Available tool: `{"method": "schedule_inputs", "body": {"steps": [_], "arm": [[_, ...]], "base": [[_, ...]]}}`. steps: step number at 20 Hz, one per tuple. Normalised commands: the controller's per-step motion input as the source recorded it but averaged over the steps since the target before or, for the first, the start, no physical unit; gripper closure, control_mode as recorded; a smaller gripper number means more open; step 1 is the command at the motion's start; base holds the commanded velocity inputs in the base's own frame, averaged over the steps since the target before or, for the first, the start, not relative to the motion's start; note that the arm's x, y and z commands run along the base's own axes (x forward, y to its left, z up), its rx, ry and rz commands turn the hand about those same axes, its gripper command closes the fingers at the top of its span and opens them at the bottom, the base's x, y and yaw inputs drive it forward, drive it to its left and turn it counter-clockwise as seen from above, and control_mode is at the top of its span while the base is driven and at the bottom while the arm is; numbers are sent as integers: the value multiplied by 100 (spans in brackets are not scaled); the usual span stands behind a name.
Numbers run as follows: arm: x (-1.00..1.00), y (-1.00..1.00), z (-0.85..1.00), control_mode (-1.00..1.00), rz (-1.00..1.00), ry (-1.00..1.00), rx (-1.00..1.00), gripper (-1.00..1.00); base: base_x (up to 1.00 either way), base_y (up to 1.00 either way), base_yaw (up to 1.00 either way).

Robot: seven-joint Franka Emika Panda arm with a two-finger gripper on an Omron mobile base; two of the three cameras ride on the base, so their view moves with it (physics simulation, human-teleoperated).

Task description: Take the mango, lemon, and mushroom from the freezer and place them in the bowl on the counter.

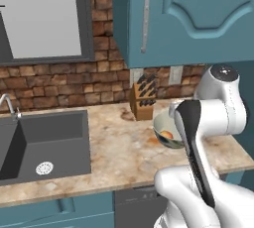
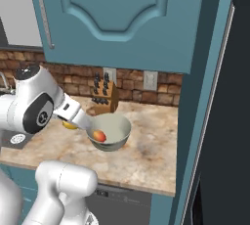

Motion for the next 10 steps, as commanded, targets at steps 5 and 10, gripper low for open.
{"method": "schedule_inputs", "body": {"steps": [5,10], "arm": [[100,-30,-30,-100,-8,21,0,100],[100,-12,-68,-100,-1,20,0,100]], "base": [[0,0,0],[0,0,0]]}}
